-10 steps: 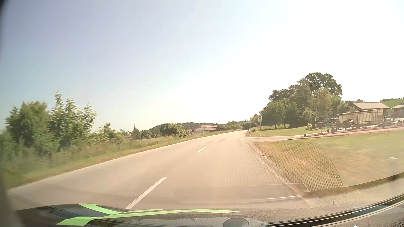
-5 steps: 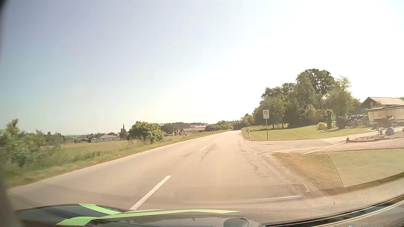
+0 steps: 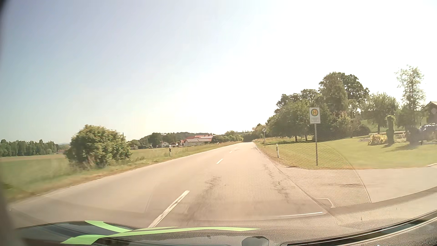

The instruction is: Follow the waypoints while adhering to traffic rules and regulations

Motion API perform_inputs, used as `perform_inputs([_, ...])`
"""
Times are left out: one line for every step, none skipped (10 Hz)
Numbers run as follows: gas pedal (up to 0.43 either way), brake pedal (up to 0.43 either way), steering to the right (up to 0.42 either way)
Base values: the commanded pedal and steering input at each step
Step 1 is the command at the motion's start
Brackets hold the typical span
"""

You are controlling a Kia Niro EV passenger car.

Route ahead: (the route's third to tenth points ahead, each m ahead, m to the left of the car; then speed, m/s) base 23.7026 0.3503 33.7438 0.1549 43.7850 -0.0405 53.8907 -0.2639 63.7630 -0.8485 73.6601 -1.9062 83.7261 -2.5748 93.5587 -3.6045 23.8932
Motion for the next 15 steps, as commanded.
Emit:
perform_inputs([0.331, 0.0, 0.014])
perform_inputs([0.331, 0.0, 0.014])
perform_inputs([0.319, 0.0, 0.014])
perform_inputs([0.319, 0.0, 0.013])
perform_inputs([0.319, 0.0, 0.013])
perform_inputs([0.319, 0.0, 0.012])
perform_inputs([0.311, 0.0, 0.012])
perform_inputs([0.311, 0.0, 0.011])
perform_inputs([0.299, 0.0, 0.01])
perform_inputs([0.299, 0.0, 0.01])
perform_inputs([0.299, 0.0, 0.008])
perform_inputs([0.299, 0.0, 0.004])
perform_inputs([0.299, 0.0, 0.001])
perform_inputs([0.299, 0.0, 0.0])
perform_inputs([0.299, 0.0, -0.003])
